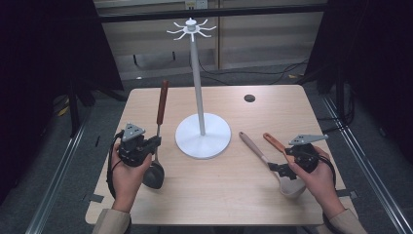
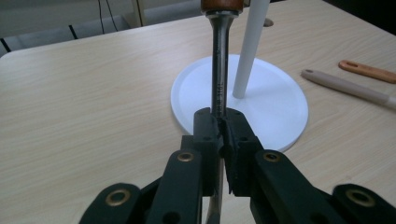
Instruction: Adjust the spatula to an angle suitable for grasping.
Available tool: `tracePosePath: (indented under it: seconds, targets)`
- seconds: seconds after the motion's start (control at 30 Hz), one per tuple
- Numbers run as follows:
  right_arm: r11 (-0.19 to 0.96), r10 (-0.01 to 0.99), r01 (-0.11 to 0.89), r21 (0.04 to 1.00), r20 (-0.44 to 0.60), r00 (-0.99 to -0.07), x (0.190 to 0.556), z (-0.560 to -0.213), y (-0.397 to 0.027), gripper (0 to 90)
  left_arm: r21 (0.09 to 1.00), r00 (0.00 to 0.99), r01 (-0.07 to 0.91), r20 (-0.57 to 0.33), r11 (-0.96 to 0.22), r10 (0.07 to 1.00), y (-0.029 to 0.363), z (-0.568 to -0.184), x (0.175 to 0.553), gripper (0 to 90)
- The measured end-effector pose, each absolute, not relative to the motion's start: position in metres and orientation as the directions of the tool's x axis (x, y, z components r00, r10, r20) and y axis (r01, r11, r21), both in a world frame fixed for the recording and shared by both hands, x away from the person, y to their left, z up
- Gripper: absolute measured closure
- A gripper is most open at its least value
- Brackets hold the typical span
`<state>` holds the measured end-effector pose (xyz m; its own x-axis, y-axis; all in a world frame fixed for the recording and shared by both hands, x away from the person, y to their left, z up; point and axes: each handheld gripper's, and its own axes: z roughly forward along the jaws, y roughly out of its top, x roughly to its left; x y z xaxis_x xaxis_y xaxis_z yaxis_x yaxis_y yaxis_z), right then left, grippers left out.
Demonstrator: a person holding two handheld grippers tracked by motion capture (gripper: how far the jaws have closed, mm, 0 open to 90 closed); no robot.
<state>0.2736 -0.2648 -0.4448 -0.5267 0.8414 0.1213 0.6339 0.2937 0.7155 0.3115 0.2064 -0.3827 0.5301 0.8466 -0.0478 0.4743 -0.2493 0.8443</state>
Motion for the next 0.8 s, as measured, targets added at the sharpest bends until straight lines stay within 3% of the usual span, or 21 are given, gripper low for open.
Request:
tracePosePath:
  seconds: [0.47,0.8]
  targets:
    - [0.293,0.839,0.633,0.716,0.125,-0.530,0.272,-0.444,-0.264,9.9,0.911,0.547,0.354,-0.017,-0.213,0.837,0.202,-0.368,0.302,84.8]
    - [0.295,0.838,0.633,0.716,0.124,-0.531,0.272,-0.445,-0.264,9.9,0.951,0.528,0.283,-0.042,-0.128,0.848,0.206,-0.369,0.299,84.7]
